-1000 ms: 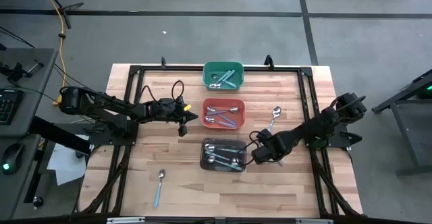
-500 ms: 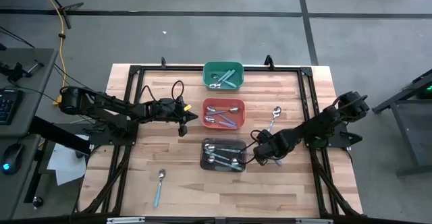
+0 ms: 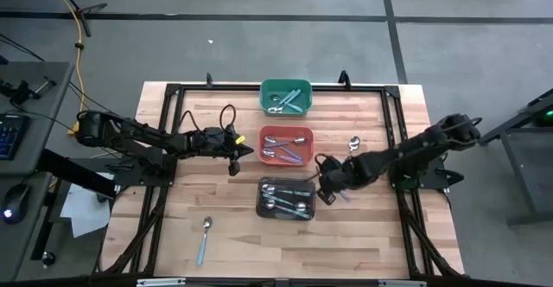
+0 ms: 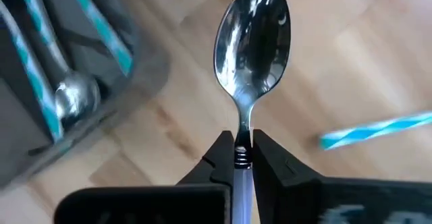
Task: Sort silverware by color (type)
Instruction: Put the violet spoon into the orange bin
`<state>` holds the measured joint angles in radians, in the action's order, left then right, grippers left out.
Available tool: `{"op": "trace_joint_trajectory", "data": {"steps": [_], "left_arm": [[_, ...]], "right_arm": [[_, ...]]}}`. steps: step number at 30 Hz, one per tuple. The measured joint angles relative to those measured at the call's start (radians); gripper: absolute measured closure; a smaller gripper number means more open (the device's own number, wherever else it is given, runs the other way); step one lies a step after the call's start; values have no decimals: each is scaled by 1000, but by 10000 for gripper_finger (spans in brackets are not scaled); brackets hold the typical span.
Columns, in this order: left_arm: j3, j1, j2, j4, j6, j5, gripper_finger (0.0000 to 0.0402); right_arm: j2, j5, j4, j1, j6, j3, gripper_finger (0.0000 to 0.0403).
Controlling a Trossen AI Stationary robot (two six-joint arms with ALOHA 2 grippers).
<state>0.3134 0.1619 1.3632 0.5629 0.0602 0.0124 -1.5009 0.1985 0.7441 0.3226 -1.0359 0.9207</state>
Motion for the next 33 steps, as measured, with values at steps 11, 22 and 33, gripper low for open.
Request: {"op": "trace_joint_trajectory", "data": {"steps": [11,22,33], "left_arm": [[0,-37,-16,-25,35,9,402],[0,-87,-131,-200,86,91,402],[0,-151,-148,-225,118,161,402]], "right_arm": [[-54,37,14,-317,594,290,393],[-388,-114,-24,-520,1001,577,392],[-521,-149,-66,-552,1035,587,372]]}}
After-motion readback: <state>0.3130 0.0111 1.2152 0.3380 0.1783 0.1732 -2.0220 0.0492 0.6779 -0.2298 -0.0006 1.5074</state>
